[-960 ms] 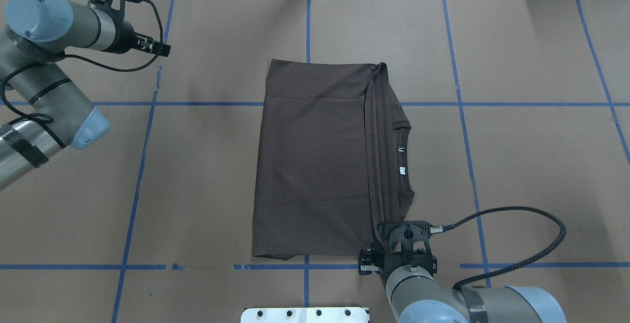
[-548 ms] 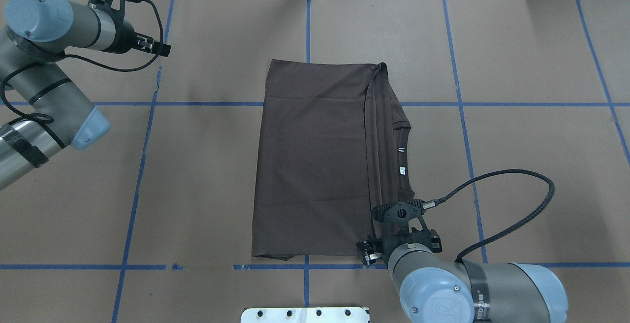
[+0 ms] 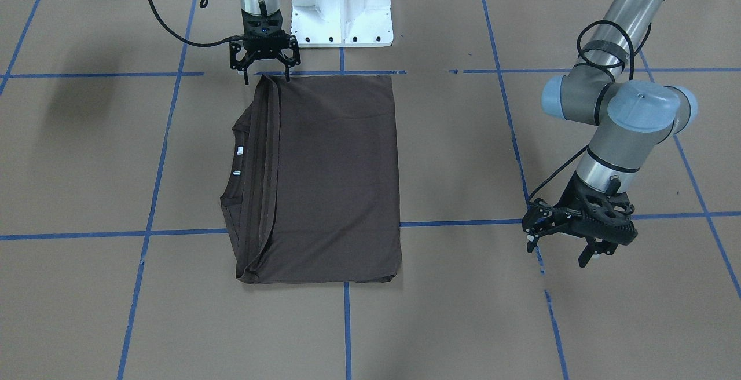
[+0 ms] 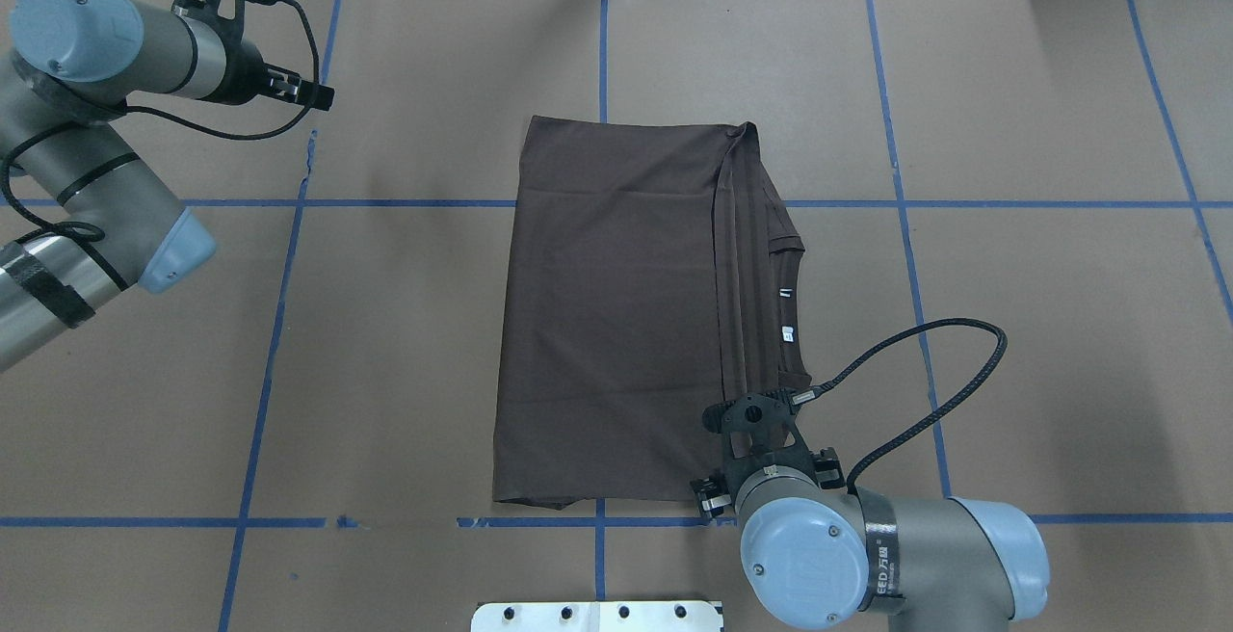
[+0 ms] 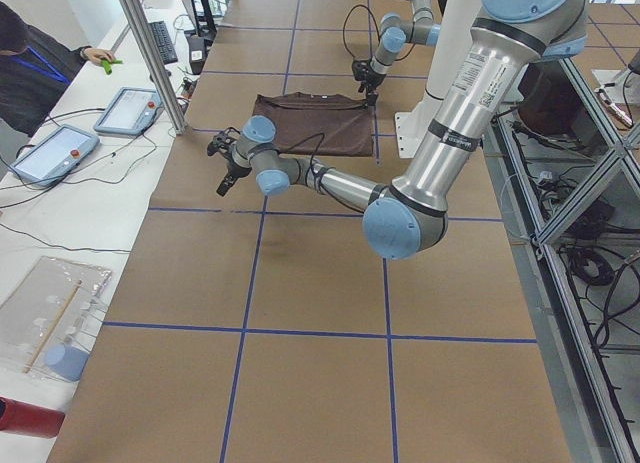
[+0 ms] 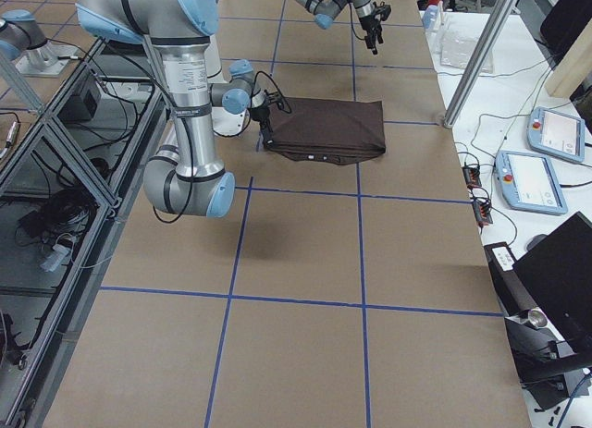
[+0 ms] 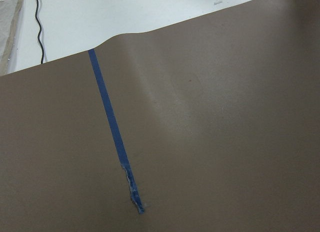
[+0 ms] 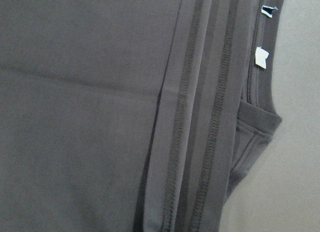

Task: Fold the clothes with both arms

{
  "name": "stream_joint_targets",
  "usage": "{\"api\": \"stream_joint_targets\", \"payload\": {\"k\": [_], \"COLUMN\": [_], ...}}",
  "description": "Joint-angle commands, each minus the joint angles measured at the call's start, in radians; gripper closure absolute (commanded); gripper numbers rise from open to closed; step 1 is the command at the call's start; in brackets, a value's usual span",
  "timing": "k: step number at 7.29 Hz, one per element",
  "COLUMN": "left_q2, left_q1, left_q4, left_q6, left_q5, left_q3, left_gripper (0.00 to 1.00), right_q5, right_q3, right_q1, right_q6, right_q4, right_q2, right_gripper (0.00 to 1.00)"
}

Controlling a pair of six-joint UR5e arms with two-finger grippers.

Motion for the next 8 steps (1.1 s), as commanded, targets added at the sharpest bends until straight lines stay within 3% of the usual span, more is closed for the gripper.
{"api": "stream_joint_targets", "payload": {"k": [1,8], "left_q2": [0.000,0.000], "left_q1": [0.000,0.000], "left_q4": [0.000,0.000], "left_q6": [0.000,-0.002], "left_q5": [0.000,0.000], "left_q3": [0.000,-0.002], "left_gripper": [0.00,0.00], "right_q5": [0.018,0.051], "right_q3": [-0.003,-0.006], "right_q1": [0.004,0.065], "right_q6": [-0.018,-0.098], "right_q4": [-0.064,-0.161], "right_q2": [0.021,0.011], "right_gripper": [0.00,0.00]}}
